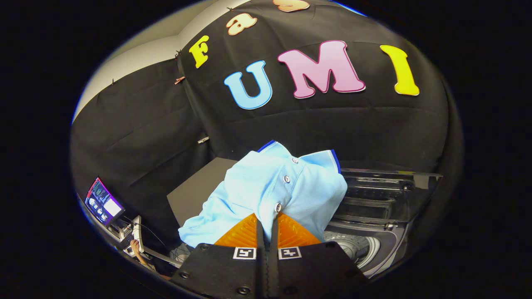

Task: Put the clothes into the washing machine and then close the washing machine lid.

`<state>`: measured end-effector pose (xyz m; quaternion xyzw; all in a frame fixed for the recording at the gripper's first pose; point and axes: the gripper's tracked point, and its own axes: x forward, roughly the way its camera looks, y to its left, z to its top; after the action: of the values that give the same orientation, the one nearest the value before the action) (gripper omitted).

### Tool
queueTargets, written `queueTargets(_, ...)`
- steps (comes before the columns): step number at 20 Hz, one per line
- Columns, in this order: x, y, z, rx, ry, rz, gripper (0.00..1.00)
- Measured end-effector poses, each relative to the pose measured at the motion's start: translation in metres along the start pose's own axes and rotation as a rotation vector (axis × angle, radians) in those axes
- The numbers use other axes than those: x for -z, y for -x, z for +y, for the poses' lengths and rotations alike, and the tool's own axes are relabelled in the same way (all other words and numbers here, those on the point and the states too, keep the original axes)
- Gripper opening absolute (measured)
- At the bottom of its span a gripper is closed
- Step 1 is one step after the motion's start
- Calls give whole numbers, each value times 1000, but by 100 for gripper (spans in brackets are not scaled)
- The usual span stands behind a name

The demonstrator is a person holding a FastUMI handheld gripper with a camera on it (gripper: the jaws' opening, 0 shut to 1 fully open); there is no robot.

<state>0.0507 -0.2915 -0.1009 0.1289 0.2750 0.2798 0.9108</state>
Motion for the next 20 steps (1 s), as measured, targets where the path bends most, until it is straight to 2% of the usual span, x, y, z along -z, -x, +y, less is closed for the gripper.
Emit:
queueTargets(9, 15, 38, -90, 167, -68, -23, 5)
queueTargets(13, 32, 37, -128, 240, -31, 1, 5)
queueTargets(20, 42, 33, -147, 253, -84, 15, 5)
